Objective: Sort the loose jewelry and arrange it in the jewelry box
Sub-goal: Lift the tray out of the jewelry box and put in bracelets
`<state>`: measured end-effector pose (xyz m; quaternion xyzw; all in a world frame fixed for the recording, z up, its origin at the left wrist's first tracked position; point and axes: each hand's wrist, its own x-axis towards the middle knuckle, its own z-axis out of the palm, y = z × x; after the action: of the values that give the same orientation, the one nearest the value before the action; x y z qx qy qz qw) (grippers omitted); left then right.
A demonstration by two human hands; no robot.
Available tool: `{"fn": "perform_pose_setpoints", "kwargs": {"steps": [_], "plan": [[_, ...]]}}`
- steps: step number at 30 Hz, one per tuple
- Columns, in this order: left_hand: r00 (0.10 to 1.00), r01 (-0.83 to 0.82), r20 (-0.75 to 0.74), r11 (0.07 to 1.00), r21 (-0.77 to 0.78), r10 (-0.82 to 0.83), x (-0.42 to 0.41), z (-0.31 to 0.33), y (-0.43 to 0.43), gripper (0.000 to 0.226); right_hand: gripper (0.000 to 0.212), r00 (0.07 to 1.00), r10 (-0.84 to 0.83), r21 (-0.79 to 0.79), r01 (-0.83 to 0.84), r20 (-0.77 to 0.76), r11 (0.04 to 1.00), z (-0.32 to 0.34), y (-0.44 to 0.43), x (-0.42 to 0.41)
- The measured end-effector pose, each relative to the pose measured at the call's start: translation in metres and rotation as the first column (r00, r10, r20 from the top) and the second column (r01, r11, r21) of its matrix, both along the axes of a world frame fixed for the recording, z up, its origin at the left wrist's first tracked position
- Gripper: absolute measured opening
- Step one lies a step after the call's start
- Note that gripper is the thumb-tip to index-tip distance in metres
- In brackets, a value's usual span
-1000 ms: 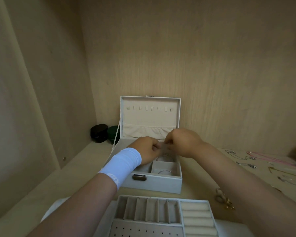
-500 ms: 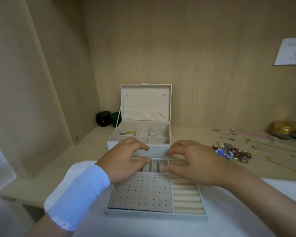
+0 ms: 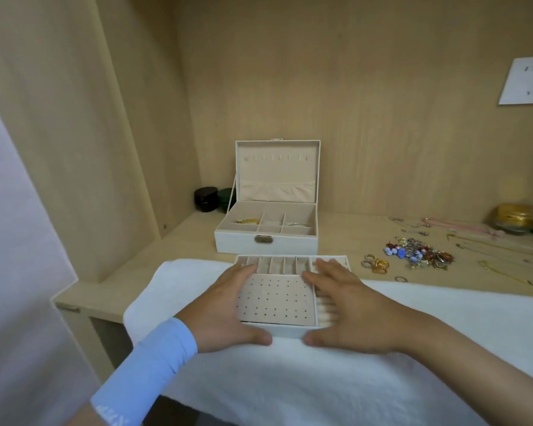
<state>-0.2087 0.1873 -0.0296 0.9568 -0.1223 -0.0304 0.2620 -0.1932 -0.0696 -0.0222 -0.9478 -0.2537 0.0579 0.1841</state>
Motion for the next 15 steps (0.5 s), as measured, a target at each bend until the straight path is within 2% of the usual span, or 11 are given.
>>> {"fn": "perform_pose_setpoints", "kwargs": {"steps": [3,6,10,15], "plan": [[0.997,0.000,0.071,0.993,-0.116,0.009,0.005,0.007,0.003,0.126,0.104,0.994,-0.011,0.059,0.005,0.107,0.998,0.003,0.004,0.001],[0.989,-0.002,0.148,0.986,-0.165,0.027,0.018,0.025,0.010,0.122,0.101,0.974,-0.026,0.091,0.006,0.226,0.996,0.019,0.008,0.015],[0.992,0.001,0.127,0.992,-0.128,0.015,0.056,0.051,0.017,0.113,0.099,0.976,-0.054,0.169,0.018,0.212,0.985,0.042,0.014,0.056],[0.996,-0.031,0.085,0.995,-0.093,0.039,0.117,0.064,0.025,0.101,0.085,0.976,-0.086,0.218,0.041,0.199,0.975,0.048,0.029,0.116]]}}
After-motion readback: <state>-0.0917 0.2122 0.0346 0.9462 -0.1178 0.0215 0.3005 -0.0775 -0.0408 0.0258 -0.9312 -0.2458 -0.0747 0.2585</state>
